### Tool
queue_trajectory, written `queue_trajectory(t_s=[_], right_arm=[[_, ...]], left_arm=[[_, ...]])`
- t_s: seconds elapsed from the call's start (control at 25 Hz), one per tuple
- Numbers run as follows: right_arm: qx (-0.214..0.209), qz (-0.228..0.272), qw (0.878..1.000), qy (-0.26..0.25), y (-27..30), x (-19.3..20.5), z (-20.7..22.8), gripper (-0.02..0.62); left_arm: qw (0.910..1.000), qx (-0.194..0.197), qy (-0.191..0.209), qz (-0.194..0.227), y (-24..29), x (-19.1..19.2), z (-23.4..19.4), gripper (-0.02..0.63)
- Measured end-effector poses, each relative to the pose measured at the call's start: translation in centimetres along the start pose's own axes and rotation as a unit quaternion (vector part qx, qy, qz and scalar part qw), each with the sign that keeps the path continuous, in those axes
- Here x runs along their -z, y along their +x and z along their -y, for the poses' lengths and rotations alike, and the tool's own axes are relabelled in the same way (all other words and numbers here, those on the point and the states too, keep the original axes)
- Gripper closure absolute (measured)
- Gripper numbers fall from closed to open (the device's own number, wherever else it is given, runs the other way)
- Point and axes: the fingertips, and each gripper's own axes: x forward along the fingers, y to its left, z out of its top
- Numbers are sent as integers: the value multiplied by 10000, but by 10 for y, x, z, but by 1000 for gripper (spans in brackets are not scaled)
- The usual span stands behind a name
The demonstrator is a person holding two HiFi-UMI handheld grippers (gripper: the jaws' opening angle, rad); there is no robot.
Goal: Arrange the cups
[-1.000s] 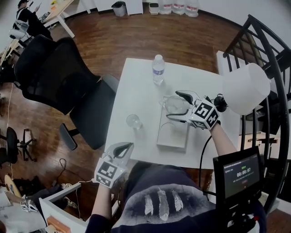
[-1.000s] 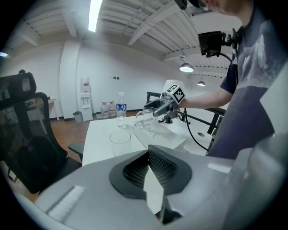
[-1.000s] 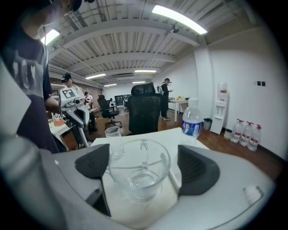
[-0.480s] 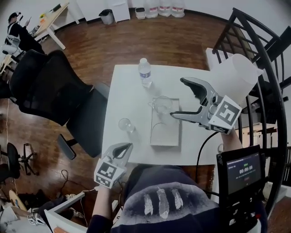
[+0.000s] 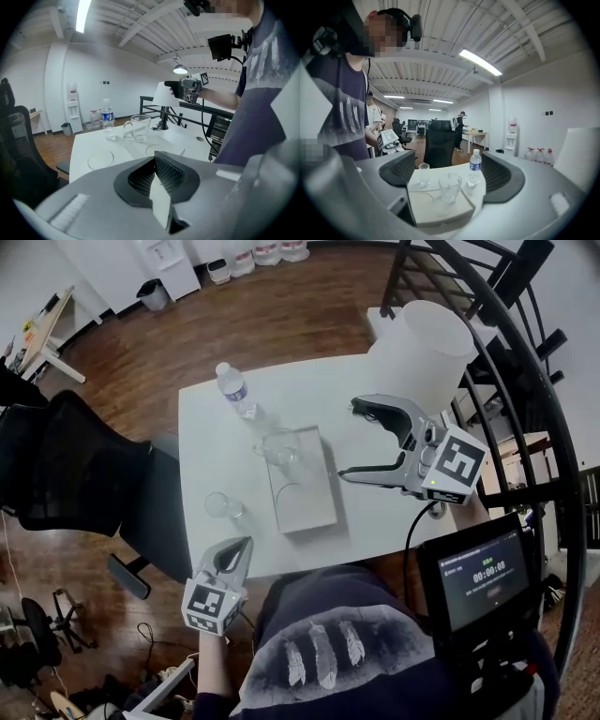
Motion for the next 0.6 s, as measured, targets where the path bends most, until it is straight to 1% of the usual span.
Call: queue_trajectory(t_s=[0.08, 0.2, 0.24, 0.28, 0.32, 0.48, 0.6], right_arm=[[72, -91, 9999, 92, -10, 12, 0, 203], [106, -168, 9994, 281, -21, 28, -4, 355], [80, -181, 9992, 349, -24, 32, -7, 435], [20, -196, 9989, 423, -25, 36, -11, 547], [-77, -221, 9985, 503, -26, 40, -17, 591], [-462, -368, 9955, 748, -20, 57, -40, 591], [-661, -529, 9932, 801, -12, 63, -54, 591]], left_arm=[[10000, 6, -10, -41, 2, -1, 1, 591], [10000, 58, -5, -17, 4, 1, 2, 591], [10000, 67, 14, -24, 4, 2, 2, 591], [10000, 71, 23, -29, 4, 2, 2, 592], [10000, 73, 25, -28, 5, 3, 2, 592], [10000, 90, 36, -9, 6, 2, 3, 591], [10000, 96, 15, 22, 6, -1, 2, 591]])
